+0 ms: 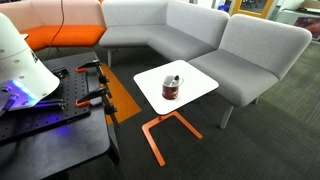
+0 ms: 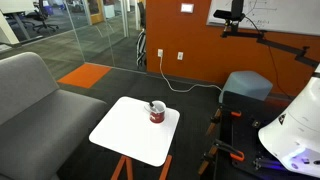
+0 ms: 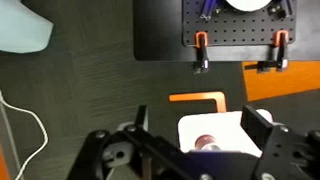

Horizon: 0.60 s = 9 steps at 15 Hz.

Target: Remove the marker from the mug and put it on the table

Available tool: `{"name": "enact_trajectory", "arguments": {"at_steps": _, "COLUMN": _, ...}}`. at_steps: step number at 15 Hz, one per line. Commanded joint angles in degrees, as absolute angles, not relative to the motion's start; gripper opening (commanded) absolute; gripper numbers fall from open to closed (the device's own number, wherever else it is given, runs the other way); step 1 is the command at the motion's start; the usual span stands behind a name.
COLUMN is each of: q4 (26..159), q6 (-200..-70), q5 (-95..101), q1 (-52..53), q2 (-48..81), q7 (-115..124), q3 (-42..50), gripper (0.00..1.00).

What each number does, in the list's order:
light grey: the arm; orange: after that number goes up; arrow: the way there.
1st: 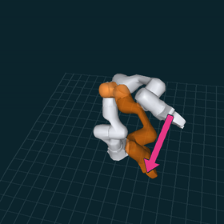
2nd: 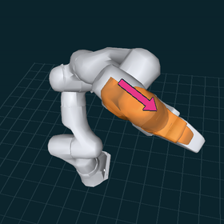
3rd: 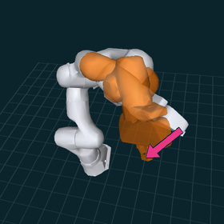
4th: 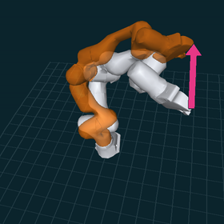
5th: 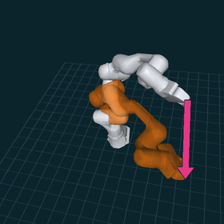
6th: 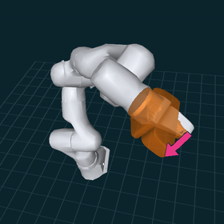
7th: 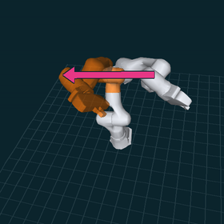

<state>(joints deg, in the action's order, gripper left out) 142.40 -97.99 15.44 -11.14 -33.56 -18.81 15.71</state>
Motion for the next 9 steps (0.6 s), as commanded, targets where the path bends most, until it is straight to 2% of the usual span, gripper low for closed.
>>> {"name": "enact_trajectory", "arguments": {"at_steps": 1, "q4": 142.32, "q6": -97.87, "q5": 15.52, "q1": -10.86, "q2": -33.59, "q7": -18.68, "q3": 15.9, "gripper": 1.0}}
{"name": "enact_trajectory", "arguments": {"at_steps": 4, "q4": 142.32, "q6": -97.88, "q5": 15.52, "q1": -10.86, "q2": -33.59, "q7": -18.68, "q3": 15.9, "gripper": 1.0}}
{"name": "enact_trajectory", "arguments": {"at_steps": 9, "q4": 144.35, "q6": -111.88, "q5": 7.0, "q1": -7.77, "q2": -28.34, "q7": -16.31, "q3": 16.44, "gripper": 1.0}}
